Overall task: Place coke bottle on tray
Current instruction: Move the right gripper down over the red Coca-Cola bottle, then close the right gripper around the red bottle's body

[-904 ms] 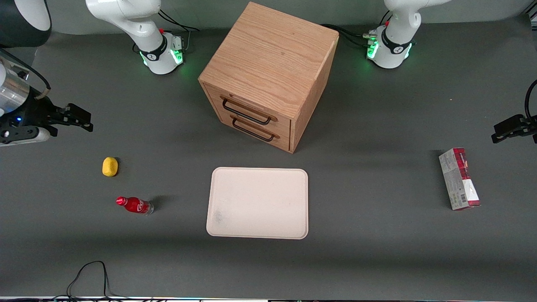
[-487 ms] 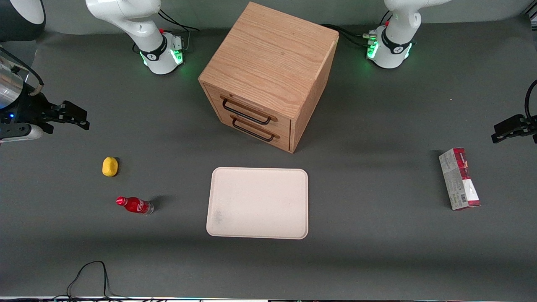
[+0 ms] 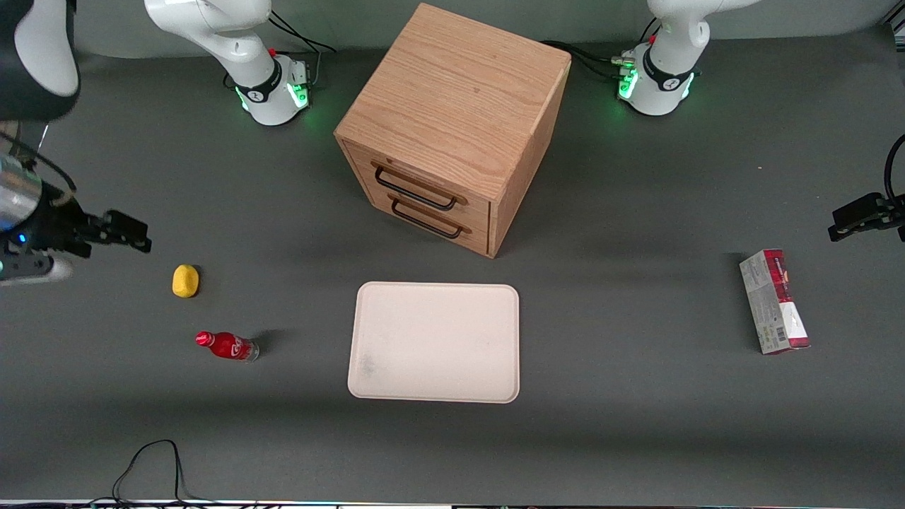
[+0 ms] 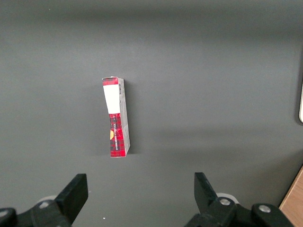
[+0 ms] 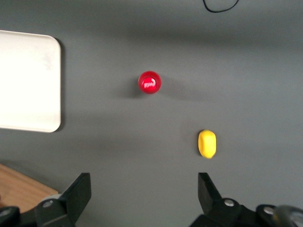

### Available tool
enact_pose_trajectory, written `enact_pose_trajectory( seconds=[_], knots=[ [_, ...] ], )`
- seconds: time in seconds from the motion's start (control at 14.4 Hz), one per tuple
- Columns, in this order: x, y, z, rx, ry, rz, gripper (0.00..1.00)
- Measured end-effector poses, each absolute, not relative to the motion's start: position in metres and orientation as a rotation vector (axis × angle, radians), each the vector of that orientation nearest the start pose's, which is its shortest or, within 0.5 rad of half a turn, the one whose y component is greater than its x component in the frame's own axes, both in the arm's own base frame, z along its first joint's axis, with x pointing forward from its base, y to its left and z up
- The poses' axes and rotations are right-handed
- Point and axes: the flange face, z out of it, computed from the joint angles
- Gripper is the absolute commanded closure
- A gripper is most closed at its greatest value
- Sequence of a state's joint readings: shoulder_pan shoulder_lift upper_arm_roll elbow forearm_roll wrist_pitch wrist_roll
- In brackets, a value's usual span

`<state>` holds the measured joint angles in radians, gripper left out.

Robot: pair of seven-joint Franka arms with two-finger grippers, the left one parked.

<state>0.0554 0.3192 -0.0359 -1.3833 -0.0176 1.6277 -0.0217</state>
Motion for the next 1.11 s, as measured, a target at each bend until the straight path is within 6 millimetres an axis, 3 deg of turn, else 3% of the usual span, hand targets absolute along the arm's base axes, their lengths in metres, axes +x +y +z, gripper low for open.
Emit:
enact_pose_trajectory(
  seconds=[0.28, 0.56, 0.83, 1.04, 1.11],
  knots=[
    [0.693, 0.016, 0.444, -3.171, -0.075, 0.099, 0.00],
    [0.702, 0.017, 0.383, -3.170, -0.079, 0.045, 0.00],
    [0.697, 0.017, 0.344, -3.152, -0.065, 0.000, 0.00],
    [0.695, 0.017, 0.329, -3.151, -0.064, 0.027, 0.01],
    [0.693, 0.017, 0.325, -3.151, -0.065, 0.040, 0.06]
  ],
)
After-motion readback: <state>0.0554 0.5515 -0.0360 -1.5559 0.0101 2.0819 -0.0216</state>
